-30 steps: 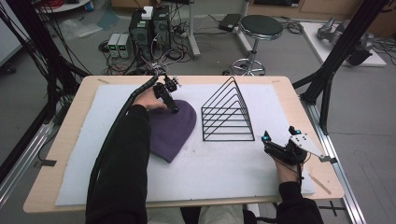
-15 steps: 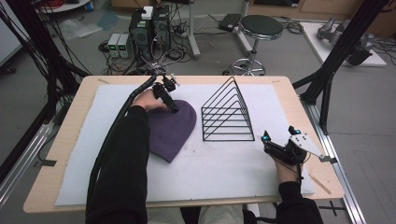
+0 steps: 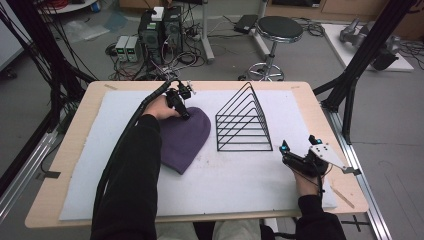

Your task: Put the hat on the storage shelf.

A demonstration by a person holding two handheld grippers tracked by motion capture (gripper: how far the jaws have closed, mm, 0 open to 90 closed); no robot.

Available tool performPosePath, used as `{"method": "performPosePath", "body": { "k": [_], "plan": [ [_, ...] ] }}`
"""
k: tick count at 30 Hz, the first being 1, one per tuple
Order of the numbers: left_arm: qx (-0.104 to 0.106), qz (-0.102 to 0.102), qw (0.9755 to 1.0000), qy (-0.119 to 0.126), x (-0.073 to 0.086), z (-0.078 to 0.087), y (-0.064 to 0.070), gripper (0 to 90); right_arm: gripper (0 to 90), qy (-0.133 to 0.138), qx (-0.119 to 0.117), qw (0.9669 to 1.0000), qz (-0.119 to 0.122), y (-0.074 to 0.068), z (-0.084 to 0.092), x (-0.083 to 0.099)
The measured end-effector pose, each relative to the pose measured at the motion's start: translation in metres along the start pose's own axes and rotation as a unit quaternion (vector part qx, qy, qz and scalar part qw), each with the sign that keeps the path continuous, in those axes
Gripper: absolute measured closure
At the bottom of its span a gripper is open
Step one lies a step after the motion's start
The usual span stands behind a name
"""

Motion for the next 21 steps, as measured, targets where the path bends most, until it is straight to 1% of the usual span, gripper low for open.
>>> {"method": "performPosePath", "body": {
  "k": [2,6,7,9,11,13,15,16,17,20,21],
  "plan": [
    [-0.007,-0.006,0.9999,-0.005,-0.001,0.001,0.002,75.2,4.1,0.0,0.001,1.0,-0.001,0.0,0.0,0.0],
    [-0.035,-0.031,0.9988,-0.016,-0.005,0.004,0.01,75.9,4.2,0.003,0.005,1.0,-0.003,0.001,0.001,-0.001],
    [-0.036,-0.032,0.9987,-0.017,-0.005,0.005,0.012,75.9,4.1,0.005,0.005,1.0,-0.003,0.001,0.001,-0.001],
    [-0.046,-0.04,0.9981,-0.012,-0.006,0.01,0.014,76.0,4.1,0.004,0.006,1.0,-0.002,0.002,0.0,-0.001],
    [-0.047,-0.04,0.9981,0.0,-0.006,0.018,0.016,75.9,4.2,0.003,0.004,1.0,-0.005,0.001,-0.001,0.0],
    [-0.037,-0.037,0.9985,0.016,-0.006,0.026,0.018,75.4,4.2,0.002,0.003,1.0,-0.004,0.001,-0.001,-0.001],
    [-0.036,-0.037,0.9981,0.035,-0.004,0.039,0.022,75.3,4.1,0.004,0.004,1.0,-0.004,0.001,-0.001,-0.001],
    [-0.035,-0.037,0.9976,0.046,-0.003,0.045,0.023,75.3,4.1,0.004,0.004,1.0,-0.004,0.001,0.0,-0.001],
    [-0.036,-0.032,0.9971,0.059,-0.002,0.051,0.024,75.4,4.1,0.004,0.004,1.0,-0.004,0.001,0.0,-0.001],
    [-0.045,-0.027,0.9949,0.086,0.004,0.067,0.026,75.4,4.1,0.003,0.003,1.0,-0.007,0.0,-0.001,-0.001],
    [-0.052,-0.027,0.9941,0.092,0.006,0.072,0.026,75.4,4.2,0.004,0.003,1.0,-0.005,-0.001,-0.001,-0.002]
  ]
}}
Point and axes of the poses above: each handheld gripper's, and its own axes: z roughly backward along the jaws, x roughly out of its underside, y roughly to its right, the point moved 1 cm from there along -z, roughly forward along the jaws, and after that the axes turned 5 degrees about y, right-handed, at the moved point
